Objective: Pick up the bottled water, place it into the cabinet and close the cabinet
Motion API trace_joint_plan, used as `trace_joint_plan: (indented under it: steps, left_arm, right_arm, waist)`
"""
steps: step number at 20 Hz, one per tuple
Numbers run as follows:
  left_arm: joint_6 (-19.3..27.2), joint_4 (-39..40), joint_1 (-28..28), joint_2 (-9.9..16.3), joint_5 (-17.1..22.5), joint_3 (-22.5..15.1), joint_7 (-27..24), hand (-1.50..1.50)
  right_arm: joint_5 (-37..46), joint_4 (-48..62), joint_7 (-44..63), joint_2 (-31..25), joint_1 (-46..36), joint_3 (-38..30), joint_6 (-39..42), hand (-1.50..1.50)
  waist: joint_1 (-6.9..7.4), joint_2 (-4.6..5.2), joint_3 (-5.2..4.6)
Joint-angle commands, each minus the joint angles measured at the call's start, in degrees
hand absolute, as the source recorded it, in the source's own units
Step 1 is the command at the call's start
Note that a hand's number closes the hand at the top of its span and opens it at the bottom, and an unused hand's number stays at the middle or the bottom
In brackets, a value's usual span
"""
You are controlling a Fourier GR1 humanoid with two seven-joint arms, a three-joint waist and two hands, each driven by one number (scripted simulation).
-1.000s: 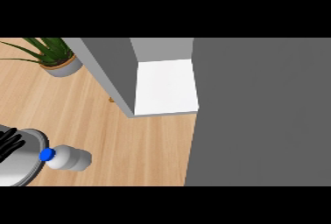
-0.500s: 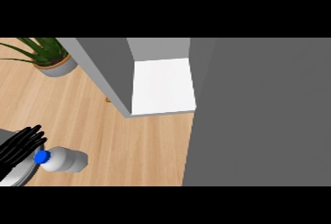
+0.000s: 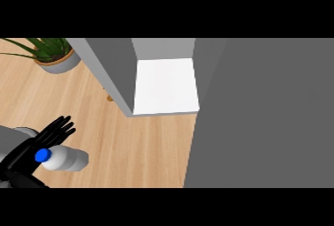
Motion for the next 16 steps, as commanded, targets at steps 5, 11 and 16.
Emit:
trace_joint_plan:
  steps: [5,11,16]
  left_arm:
    - [4.4,15.2,-4.8,-0.4,-11.0,-2.4,-21.1,-1.5]
    - [5.3,21.2,-7.9,-1.6,-12.6,-7.4,-28.1,1.5]
    - [1.7,23.1,-9.1,2.3,-11.9,-10.4,-32.0,1.5]
  right_arm:
    - [4.6,-4.9,2.9,-1.4,-0.2,0.8,-1.7,-1.5]
    - [1.9,-5.7,2.7,-3.5,0.7,-1.3,-1.5,-1.5]
    - [3.7,-6.0,3.1,-3.6,1.1,2.1,-2.6,-1.5]
  waist:
    - [0.72,0.06,-0.12]
    - [0.97,0.02,0.06]
    - [0.99,-0.18,0.07]
